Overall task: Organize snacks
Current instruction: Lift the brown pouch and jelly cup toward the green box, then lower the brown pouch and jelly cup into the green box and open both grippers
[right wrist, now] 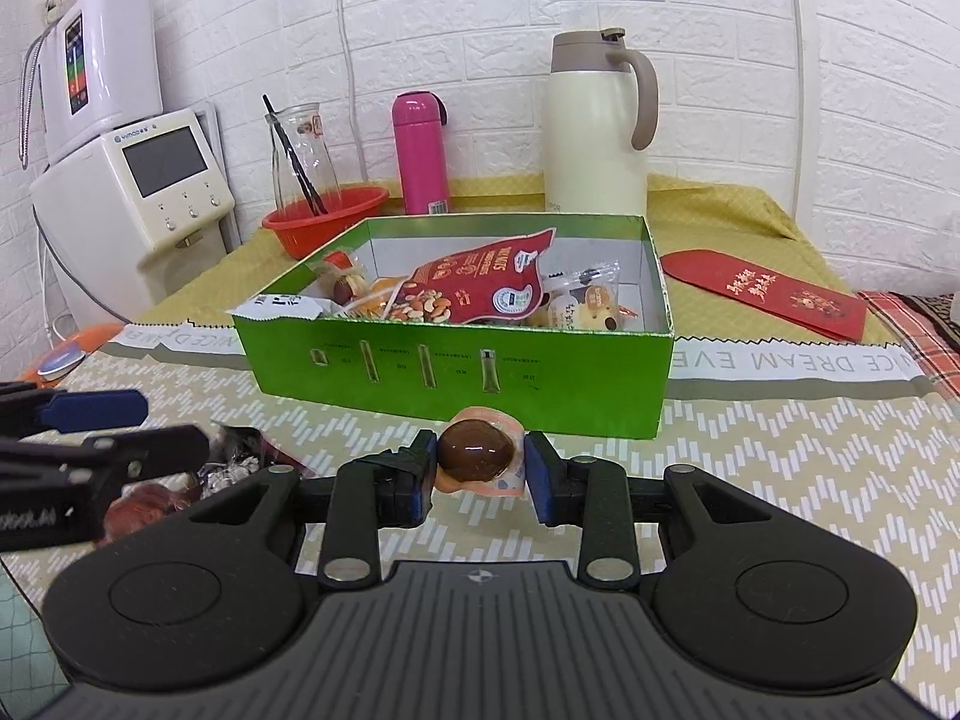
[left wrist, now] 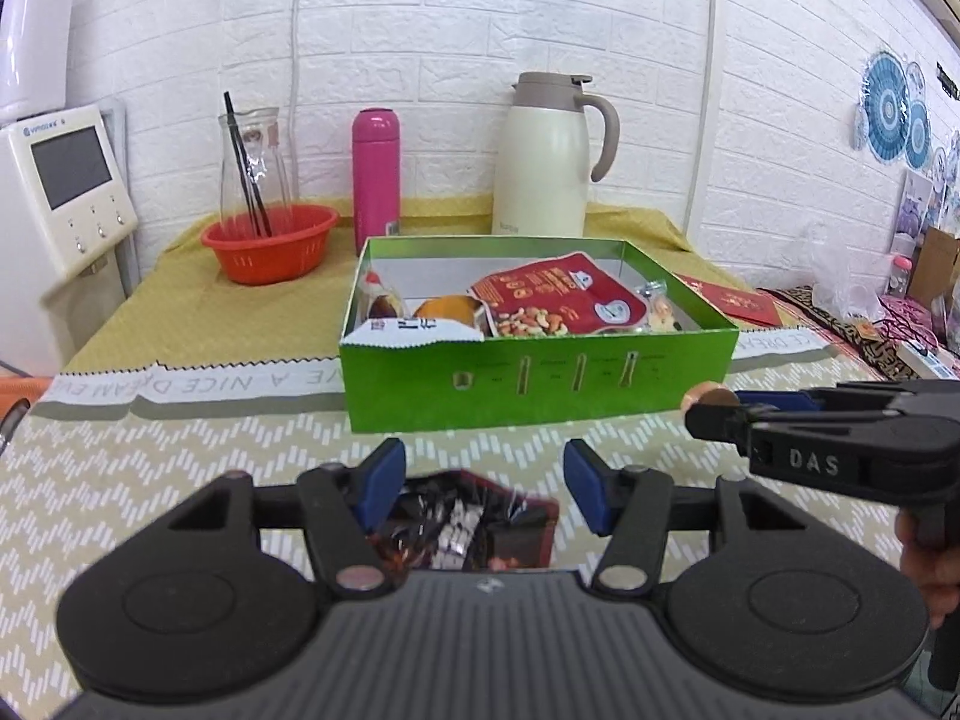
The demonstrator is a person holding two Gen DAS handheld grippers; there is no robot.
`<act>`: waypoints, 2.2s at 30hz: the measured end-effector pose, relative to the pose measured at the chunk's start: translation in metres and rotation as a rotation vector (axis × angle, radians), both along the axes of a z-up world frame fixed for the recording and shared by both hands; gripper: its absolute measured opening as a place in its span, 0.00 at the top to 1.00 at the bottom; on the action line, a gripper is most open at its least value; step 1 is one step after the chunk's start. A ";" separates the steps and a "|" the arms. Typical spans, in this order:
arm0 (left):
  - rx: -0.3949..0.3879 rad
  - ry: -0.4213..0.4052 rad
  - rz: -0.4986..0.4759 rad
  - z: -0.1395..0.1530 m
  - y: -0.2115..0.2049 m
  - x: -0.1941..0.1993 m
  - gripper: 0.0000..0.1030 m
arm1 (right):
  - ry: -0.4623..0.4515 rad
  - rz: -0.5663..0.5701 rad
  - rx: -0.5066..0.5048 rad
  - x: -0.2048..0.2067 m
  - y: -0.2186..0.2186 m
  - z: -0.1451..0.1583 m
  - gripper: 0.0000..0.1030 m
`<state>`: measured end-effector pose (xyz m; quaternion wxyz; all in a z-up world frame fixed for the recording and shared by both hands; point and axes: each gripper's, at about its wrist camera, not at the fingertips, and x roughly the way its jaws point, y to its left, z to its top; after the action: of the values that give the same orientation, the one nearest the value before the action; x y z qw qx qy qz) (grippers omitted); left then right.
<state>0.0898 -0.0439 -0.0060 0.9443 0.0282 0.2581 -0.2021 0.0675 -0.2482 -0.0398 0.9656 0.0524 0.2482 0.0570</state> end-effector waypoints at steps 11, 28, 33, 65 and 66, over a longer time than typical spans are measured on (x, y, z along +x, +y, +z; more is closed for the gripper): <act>0.108 0.086 -0.070 -0.024 0.021 0.003 0.00 | -0.001 0.033 0.022 -0.005 0.002 -0.005 0.45; 0.113 0.110 -0.081 -0.049 0.011 0.005 0.30 | 0.033 0.123 0.006 -0.002 0.030 -0.018 0.45; 0.052 0.078 -0.038 -0.035 0.020 0.004 0.30 | 0.032 0.132 0.007 -0.005 0.032 -0.016 0.45; -0.097 -0.052 0.017 0.016 -0.041 0.130 0.28 | -0.178 -0.063 0.025 0.083 -0.006 0.019 0.45; -0.098 -0.046 0.015 0.013 -0.043 0.137 0.28 | -0.173 -0.069 0.033 0.088 -0.008 0.018 0.45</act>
<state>0.2268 -0.0868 0.0066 0.9518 -0.0153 0.2263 -0.2065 0.1556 -0.2563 -0.0220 0.9838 0.0716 0.1612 0.0321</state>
